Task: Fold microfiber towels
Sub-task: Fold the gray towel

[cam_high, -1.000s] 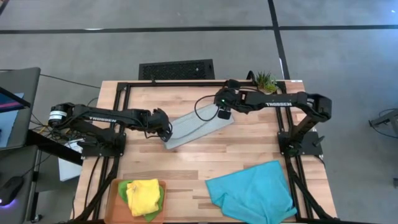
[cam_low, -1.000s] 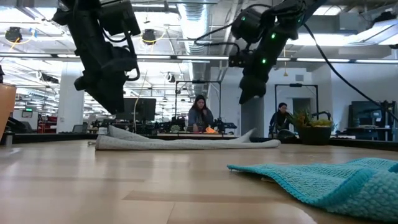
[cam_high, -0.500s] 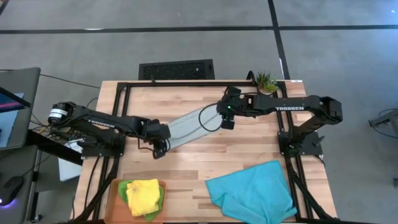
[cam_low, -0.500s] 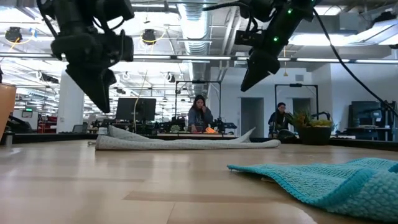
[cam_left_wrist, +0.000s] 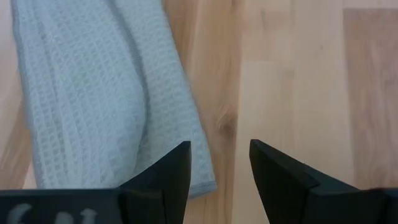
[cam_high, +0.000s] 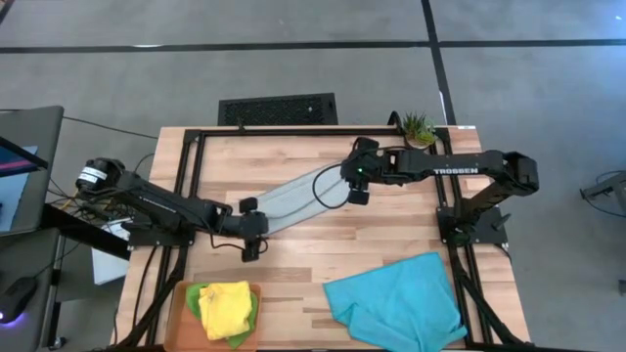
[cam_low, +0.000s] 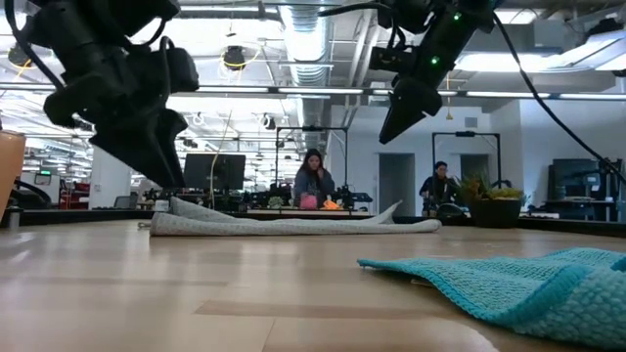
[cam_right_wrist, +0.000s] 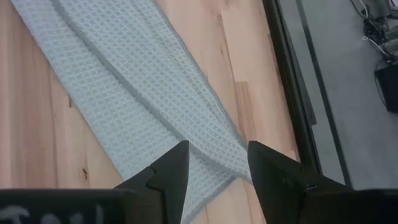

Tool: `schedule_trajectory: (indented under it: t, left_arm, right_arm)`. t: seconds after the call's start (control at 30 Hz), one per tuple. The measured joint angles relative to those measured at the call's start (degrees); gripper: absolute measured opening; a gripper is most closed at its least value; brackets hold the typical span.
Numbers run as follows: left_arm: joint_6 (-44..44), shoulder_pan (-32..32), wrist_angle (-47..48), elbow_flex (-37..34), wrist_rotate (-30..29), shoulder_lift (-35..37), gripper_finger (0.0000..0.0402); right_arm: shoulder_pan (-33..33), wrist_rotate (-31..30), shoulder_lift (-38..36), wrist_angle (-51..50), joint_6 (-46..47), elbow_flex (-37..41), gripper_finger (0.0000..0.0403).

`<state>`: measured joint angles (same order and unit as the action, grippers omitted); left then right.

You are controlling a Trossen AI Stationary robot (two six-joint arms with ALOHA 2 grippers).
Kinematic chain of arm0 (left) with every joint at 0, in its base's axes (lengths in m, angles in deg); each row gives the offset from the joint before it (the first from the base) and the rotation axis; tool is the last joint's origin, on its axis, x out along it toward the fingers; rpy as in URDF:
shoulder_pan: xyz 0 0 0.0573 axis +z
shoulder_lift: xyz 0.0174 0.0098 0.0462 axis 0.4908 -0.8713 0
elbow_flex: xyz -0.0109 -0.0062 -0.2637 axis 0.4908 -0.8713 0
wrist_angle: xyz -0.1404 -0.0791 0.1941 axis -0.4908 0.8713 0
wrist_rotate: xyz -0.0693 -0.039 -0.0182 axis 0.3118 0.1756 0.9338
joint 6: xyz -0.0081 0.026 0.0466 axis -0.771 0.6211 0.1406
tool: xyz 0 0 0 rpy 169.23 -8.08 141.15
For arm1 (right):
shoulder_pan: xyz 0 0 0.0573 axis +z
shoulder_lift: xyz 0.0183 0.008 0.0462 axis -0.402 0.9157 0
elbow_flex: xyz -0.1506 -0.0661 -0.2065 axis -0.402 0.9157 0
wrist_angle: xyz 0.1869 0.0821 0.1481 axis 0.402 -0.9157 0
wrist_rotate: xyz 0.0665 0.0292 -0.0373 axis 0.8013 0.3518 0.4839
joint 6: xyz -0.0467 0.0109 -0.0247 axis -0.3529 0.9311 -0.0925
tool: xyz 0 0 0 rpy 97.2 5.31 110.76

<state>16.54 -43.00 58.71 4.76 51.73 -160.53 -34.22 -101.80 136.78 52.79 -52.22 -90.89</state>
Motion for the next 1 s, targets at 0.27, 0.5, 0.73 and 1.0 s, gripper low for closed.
schedule_trajectory:
  t: [0.27, 0.5, 0.73, 1.0]
  left_arm:
    - [-0.4, 0.01, -0.32, 0.01, -4.06, -2.33, 0.0158]
    - [1.84, 2.71, -0.02, -0.01, -11.42, -8.5, 0.0158]
    - [4.44, 4.61, -0.27, 0.73, -15.81, -13.77, 0.0158]
    - [7.6, 5.27, 0.34, 3.26, -21.53, -14.14, 0.0158]
  right_arm:
    - [0.01, 0.0, 0.02, -0.5, 0.09, 0.0, 0.0182]
    - [0.0, 0.02, 0.02, -1.22, 0.99, 0.0, 0.0182]
    - [0.02, 0.02, 0.04, -2.54, 1.82, 0.0, 0.0182]
    - [0.02, 0.02, 0.04, -2.97, 2.49, 0.0, 0.0182]
